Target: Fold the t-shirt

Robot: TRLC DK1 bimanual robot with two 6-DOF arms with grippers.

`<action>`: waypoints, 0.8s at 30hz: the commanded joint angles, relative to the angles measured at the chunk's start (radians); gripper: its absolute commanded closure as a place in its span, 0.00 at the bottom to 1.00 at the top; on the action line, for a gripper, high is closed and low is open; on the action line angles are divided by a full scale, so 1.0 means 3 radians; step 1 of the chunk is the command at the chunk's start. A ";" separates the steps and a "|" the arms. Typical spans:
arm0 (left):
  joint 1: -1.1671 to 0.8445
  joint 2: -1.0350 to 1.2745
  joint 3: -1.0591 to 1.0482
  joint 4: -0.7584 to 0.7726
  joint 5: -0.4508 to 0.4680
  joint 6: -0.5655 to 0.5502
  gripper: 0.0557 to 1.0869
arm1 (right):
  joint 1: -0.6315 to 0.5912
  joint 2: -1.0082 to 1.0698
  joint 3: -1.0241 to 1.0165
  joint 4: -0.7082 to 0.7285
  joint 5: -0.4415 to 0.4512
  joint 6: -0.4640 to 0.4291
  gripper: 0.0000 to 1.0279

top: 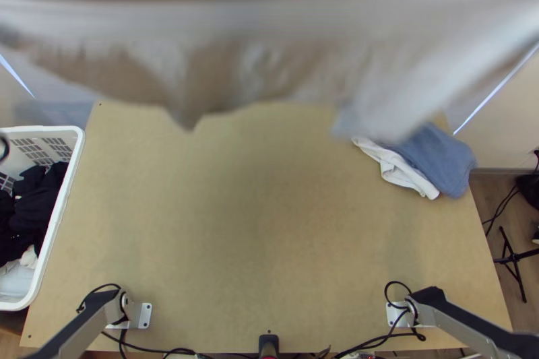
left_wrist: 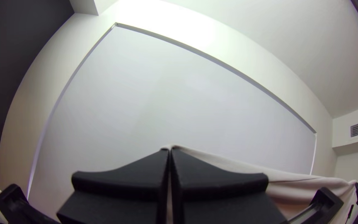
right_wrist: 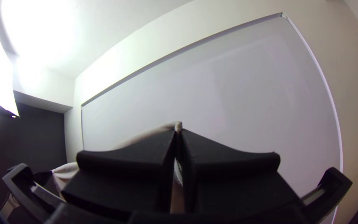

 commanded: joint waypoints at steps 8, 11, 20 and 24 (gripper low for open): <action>0.0059 -0.1156 -0.0569 -0.1001 -0.0008 -0.0117 0.97 | 0.0134 -0.1111 -0.0140 -0.1214 -0.0199 0.0007 0.97; 0.0059 -0.1371 -0.0943 -0.1103 -0.0008 -0.0127 0.97 | 0.0144 -0.1234 -0.0631 -0.1255 -0.0194 0.0186 0.97; -0.0028 -0.2291 -0.3080 -0.1272 0.0038 -0.0035 0.97 | 0.0257 -0.2021 -0.3807 -0.0519 -0.0204 0.0999 0.97; -0.0089 -0.2424 -0.3929 -0.1083 0.0043 -0.0030 0.96 | 0.0308 -0.2047 -0.4839 0.0121 -0.0261 0.1009 0.97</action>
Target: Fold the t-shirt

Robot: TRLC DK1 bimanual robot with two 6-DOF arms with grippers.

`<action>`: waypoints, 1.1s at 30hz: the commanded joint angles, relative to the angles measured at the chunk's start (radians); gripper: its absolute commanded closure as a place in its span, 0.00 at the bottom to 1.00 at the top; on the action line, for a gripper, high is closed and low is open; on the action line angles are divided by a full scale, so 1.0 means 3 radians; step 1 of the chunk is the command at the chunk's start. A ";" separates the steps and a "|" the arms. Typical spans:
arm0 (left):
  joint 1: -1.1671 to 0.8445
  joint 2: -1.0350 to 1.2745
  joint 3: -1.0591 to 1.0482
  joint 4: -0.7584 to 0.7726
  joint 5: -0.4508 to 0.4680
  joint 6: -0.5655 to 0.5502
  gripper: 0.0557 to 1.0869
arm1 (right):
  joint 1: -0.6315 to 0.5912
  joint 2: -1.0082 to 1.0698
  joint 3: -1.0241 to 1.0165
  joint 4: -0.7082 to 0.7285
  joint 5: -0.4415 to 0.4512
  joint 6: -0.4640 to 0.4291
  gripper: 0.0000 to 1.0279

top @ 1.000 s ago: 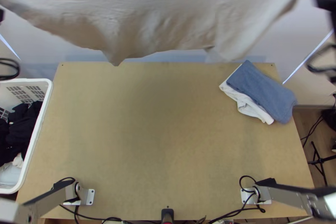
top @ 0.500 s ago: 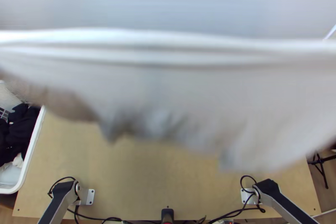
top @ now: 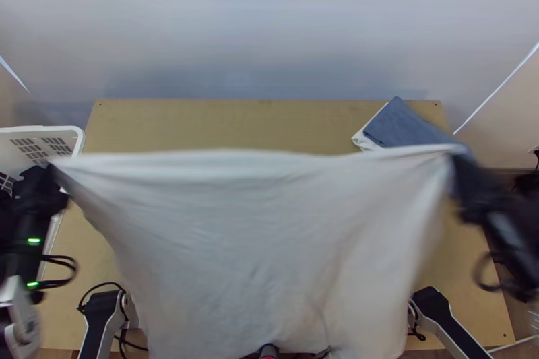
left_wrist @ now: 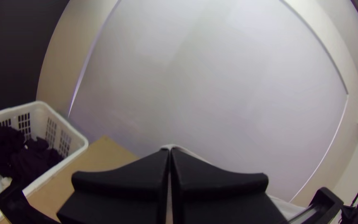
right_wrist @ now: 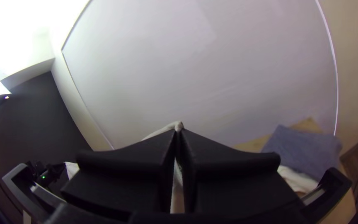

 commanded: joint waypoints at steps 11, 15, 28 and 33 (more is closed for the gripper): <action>-0.0327 0.1376 -0.1690 0.1921 -0.0074 0.0042 0.96 | -0.0141 0.1081 -0.1930 0.1644 -0.0099 0.0209 0.97; -0.0317 0.2194 -0.1347 0.2269 -0.0074 0.0036 0.97 | -0.0387 0.1679 -0.1577 0.1644 -0.0253 0.0235 0.97; -0.0250 0.3815 -0.0238 0.2652 -0.0090 0.0031 0.97 | -0.0688 0.3213 -0.0380 0.1501 -0.0243 0.0260 0.97; -0.0240 0.4132 -0.0013 0.2647 -0.0090 0.0052 0.97 | -0.0688 0.3632 0.0059 0.1270 -0.0232 0.0265 0.97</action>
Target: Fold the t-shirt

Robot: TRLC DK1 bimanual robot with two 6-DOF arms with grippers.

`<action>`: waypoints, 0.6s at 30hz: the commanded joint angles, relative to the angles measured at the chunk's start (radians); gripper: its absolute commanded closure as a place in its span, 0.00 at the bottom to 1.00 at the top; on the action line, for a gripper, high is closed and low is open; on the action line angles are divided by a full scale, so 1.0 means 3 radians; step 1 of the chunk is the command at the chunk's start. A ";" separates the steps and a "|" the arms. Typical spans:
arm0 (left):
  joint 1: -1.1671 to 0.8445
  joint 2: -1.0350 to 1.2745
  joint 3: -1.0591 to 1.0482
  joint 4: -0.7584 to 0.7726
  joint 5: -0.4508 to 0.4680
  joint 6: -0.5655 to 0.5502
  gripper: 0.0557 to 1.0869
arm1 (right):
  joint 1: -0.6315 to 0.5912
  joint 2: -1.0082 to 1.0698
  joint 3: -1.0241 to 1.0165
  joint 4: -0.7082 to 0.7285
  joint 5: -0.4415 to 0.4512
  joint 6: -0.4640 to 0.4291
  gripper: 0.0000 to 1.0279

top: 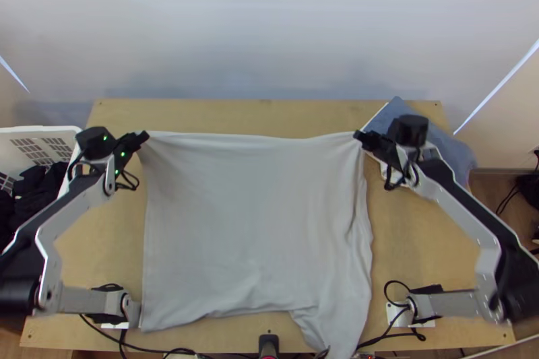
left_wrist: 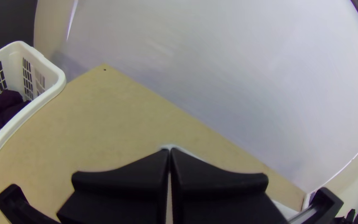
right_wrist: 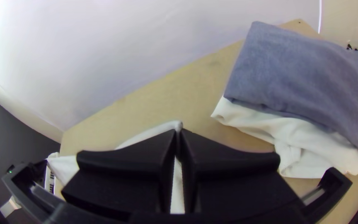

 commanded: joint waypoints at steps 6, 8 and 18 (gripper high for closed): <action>0.0033 0.0875 0.0614 0.0051 -0.0041 0.0042 0.97 | -0.0047 0.1018 0.0936 -0.0201 0.0027 0.0029 0.97; 0.0033 0.0972 0.0691 0.0051 -0.0062 0.0062 0.97 | -0.0047 0.1140 0.1064 -0.0216 0.0027 0.0029 0.97; 0.0008 0.1437 0.1151 0.0005 -0.0108 0.0123 0.96 | -0.0078 0.1662 0.1688 -0.0308 0.0032 -0.0022 0.97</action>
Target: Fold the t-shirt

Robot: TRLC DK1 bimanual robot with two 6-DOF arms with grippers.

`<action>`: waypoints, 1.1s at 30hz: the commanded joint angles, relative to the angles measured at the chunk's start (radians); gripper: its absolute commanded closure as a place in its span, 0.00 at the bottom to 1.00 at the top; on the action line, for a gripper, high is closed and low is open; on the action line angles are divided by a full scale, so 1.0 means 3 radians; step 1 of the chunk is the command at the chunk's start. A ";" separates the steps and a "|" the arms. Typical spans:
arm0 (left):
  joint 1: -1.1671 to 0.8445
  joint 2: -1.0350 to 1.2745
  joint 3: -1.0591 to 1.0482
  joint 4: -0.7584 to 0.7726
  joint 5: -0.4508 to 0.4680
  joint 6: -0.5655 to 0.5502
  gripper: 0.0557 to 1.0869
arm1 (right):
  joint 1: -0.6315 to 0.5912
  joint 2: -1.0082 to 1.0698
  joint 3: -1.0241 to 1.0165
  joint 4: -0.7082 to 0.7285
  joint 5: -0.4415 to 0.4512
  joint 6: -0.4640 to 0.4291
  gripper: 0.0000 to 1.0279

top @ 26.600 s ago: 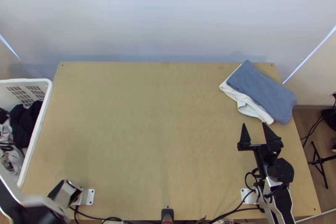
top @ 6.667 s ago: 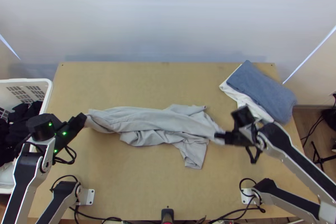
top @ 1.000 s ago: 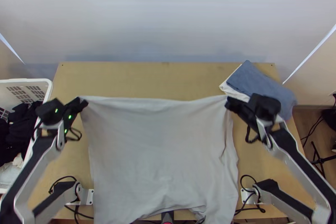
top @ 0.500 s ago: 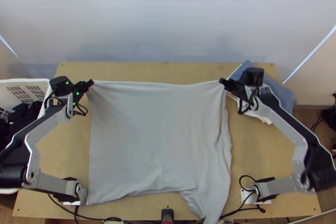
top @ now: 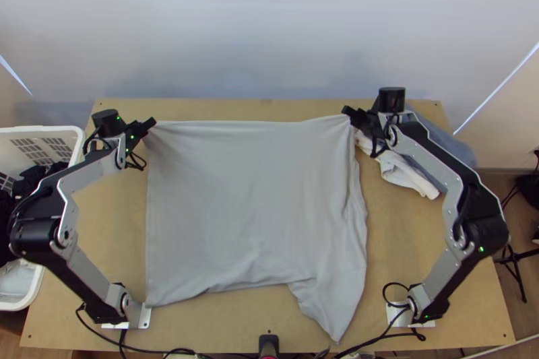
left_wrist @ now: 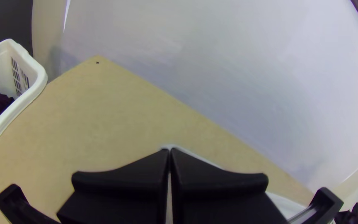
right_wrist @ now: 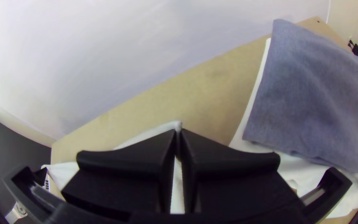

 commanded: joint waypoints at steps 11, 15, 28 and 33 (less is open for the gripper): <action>-0.0058 0.0735 0.0753 -0.0065 -0.0159 0.0036 0.96 | 0.0011 0.0800 0.0934 -0.0035 0.0043 -0.0130 0.96; -0.0089 0.0622 0.0784 0.0037 -0.0159 0.0036 0.24 | -0.0004 0.0779 0.1052 -0.0045 0.0068 -0.0191 0.19; 0.0207 -0.0630 0.0707 -0.1722 0.0250 0.0133 0.04 | -0.0168 -0.0964 0.0520 -0.2131 0.0206 0.0448 0.05; 0.0289 -0.1229 0.0313 -0.2479 0.0342 0.0521 0.05 | 0.0052 -0.1609 -0.0303 -0.3292 0.0089 0.0464 0.05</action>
